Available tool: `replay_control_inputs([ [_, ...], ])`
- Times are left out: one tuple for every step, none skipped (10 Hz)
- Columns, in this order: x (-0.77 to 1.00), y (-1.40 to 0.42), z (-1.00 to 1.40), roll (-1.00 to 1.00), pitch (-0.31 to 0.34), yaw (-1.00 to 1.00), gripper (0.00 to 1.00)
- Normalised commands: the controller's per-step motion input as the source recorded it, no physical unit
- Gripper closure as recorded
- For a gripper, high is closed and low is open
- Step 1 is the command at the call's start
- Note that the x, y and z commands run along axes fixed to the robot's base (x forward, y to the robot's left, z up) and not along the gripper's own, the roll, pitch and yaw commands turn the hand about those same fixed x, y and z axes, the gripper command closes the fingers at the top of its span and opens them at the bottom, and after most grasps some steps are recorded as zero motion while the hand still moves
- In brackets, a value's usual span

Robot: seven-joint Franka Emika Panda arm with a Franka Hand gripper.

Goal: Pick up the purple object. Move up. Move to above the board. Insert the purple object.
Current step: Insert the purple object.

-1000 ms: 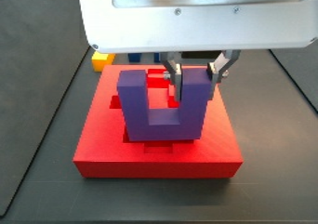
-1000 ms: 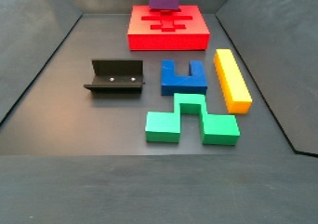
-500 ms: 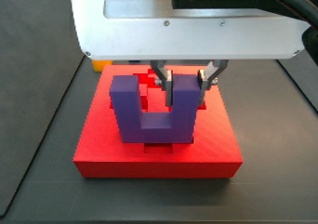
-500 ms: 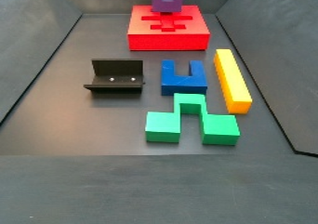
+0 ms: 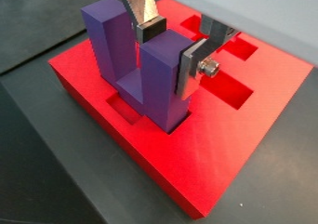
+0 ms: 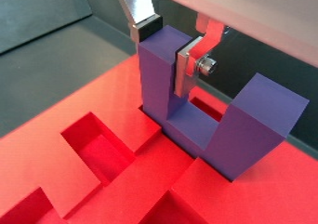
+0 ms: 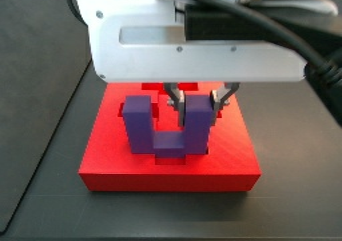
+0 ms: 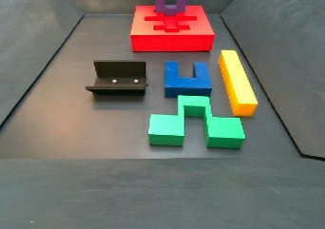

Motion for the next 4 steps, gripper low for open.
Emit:
replay_control_inputs([
  [0.00,0.00,-0.35,0.03,0.000,0.00,1.00],
  [0.00,0.00,-0.34,0.05,0.000,0.00,1.00],
  [0.00,-0.01,0.00,0.01,0.000,0.01,1.00],
  [0.00,0.00,0.00,0.00,0.000,0.00,1.00],
])
